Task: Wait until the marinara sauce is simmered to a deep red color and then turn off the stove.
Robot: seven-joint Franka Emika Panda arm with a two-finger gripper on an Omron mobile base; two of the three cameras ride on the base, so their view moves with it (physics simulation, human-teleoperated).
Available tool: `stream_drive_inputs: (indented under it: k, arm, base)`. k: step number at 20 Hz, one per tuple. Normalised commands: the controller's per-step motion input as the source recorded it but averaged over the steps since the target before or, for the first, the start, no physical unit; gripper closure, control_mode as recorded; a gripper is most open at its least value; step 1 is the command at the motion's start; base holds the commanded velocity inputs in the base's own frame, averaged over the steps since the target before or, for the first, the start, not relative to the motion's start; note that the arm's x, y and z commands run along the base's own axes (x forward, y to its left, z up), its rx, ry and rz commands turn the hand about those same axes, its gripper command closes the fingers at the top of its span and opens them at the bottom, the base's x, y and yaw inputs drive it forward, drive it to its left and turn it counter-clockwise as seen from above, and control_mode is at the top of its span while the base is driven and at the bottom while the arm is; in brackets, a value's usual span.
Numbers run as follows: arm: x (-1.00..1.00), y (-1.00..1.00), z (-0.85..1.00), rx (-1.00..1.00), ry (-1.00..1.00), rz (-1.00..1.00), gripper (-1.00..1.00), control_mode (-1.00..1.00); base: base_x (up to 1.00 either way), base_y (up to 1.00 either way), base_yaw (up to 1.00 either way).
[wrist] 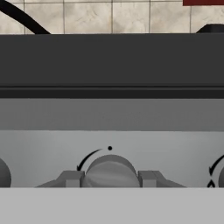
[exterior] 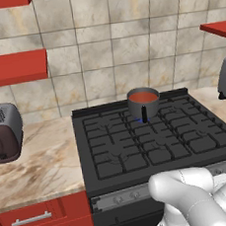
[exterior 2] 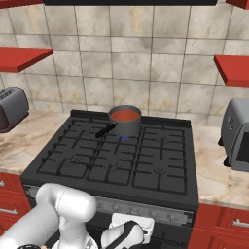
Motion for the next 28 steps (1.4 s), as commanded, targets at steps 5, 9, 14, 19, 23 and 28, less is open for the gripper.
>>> stream_drive_inputs:
  k: [5, 9, 14, 19, 23, 28]
  arm:
    - [0.0, 0.0, 0.0, 0.0, 0.0, 0.0, 1.0, -1.0]
    - [0.0, 0.0, 0.0, 0.0, 0.0, 0.0, 1.0, -1.0]
    - [0.0, 0.0, 0.0, 0.0, 0.0, 0.0, 1.0, -1.0]
    - [0.0, 0.0, 0.0, 0.0, 0.0, 0.0, 1.0, -1.0]
    - [0.0, 0.0, 0.0, 0.0, 0.0, 0.0, 1.0, -1.0]
    - [0.0, 0.0, 0.0, 0.0, 0.0, 0.0, 1.0, -1.0]
  base:
    - [0.0, 0.0, 0.0]
    - [0.0, 0.0, 0.0]
    - [0.0, 0.0, 0.0]
    - [0.0, 0.0, 0.0]
    - [0.0, 0.0, 0.0]
    - [0.0, 0.0, 0.0]
